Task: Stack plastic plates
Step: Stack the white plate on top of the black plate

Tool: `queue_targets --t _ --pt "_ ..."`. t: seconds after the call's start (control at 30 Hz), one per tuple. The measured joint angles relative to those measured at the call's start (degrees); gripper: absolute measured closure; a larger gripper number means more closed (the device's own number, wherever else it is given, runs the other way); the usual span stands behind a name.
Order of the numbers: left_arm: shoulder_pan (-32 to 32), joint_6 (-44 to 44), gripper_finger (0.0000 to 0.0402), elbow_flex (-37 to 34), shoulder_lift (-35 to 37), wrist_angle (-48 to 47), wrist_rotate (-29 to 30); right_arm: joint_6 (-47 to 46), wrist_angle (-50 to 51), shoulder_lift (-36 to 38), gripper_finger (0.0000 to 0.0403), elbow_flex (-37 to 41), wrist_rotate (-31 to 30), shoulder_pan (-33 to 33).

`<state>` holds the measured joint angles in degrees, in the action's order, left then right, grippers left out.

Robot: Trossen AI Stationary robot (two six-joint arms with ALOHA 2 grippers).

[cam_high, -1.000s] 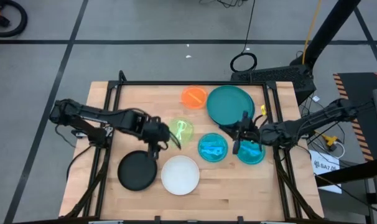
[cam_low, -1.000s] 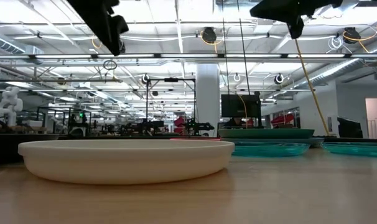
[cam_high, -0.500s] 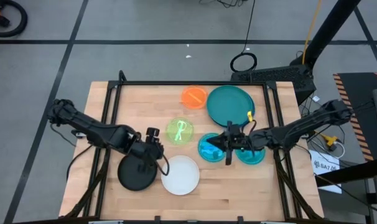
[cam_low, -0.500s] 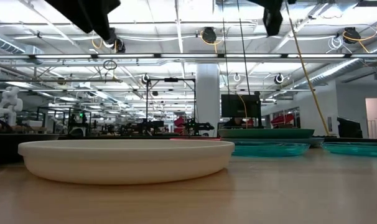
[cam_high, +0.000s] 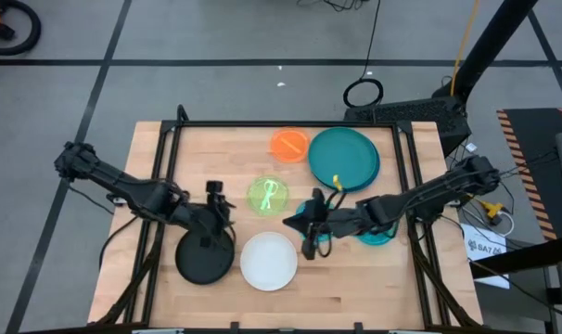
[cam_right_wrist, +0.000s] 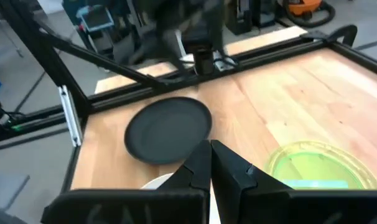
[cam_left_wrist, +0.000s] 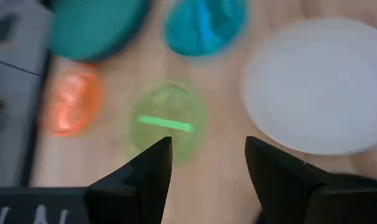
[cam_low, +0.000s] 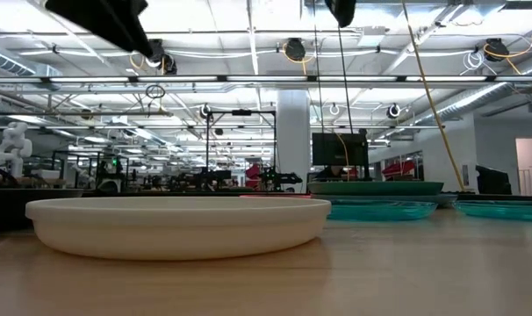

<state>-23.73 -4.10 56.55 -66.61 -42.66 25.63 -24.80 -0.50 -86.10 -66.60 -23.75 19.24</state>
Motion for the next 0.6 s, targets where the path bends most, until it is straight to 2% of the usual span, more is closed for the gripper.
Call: queue_targets --t 0.2,0.33,0.6 --pt "0.0 -0.9 0.0192 0.0 8.0 0.1 10.0 -3.0 0.8 -4.5 0.0401 -2.1 0.0 -1.2" --pt "0.0 -0.8 0.0192 0.0 11.7 0.0 15.9 -4.5 0.8 -8.6 0.0401 -3.9 3.7 -2.8" --pt "0.0 -2.2 0.0192 0.0 14.5 -1.5 17.5 -1.5 0.9 -17.0 0.0401 -10.5 10.4 -6.2"
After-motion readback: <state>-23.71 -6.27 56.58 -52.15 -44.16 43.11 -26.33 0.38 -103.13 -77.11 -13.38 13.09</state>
